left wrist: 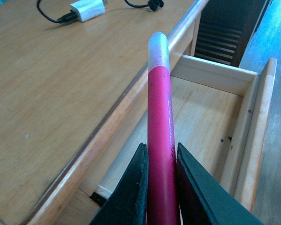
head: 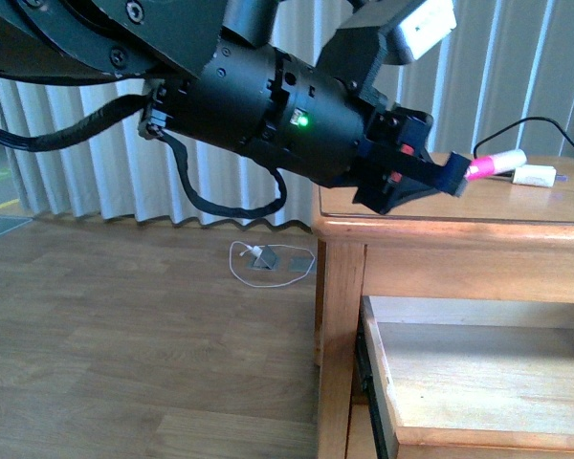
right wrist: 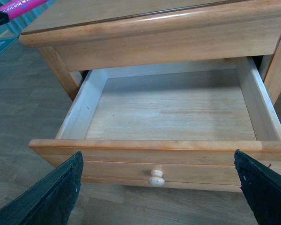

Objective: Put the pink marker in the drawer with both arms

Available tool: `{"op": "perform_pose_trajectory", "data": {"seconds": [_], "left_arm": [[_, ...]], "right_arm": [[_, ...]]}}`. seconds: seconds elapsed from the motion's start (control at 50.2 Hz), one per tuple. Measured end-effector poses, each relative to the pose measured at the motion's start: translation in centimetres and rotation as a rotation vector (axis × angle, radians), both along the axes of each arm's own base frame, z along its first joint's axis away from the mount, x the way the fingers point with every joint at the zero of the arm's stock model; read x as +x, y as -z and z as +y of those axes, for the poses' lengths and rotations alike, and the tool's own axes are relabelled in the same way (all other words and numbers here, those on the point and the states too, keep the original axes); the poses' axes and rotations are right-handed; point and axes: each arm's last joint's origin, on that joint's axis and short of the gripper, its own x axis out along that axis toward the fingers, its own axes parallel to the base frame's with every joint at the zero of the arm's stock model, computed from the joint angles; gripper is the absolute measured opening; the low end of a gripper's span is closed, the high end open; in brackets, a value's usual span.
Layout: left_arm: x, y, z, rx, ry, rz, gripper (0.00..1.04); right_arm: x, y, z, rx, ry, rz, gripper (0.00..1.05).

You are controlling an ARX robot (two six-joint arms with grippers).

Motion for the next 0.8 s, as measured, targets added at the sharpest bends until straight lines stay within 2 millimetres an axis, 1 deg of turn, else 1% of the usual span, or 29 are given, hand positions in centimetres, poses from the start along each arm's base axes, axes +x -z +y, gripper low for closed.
{"op": "perform_pose_trajectory", "data": {"seconds": [0.139,0.179,0.219,0.279,0.378,0.557,0.796], "left_arm": [[-0.2,1.1,-1.4,0.011,0.024,0.007,0.15],[-0.1,1.8,-1.9,0.017,0.027,0.014,0.15],[0.0,2.5,-2.5,0.023,0.031,0.028,0.15],[0.3,4.4,-3.6,0.041,0.039,0.069,0.15],[0.5,6.5,-5.0,0.07,0.038,0.105,0.15],[0.9,8.2,-7.0,0.092,0.037,0.119,0.15],[1.5,10.3,-8.7,0.12,-0.002,0.137,0.15]], "right_arm": [[0.0,0.0,0.0,0.0,0.0,0.0,0.96],[0.0,0.0,0.0,0.0,0.0,0.0,0.96],[0.0,0.0,0.0,0.0,0.0,0.0,0.96],[0.0,0.0,0.0,0.0,0.0,0.0,0.96],[0.0,0.0,0.0,0.0,0.0,0.0,0.96],[0.0,0.0,0.0,0.0,0.0,0.0,0.96],[0.0,0.0,0.0,0.0,0.0,0.0,0.96]]}}
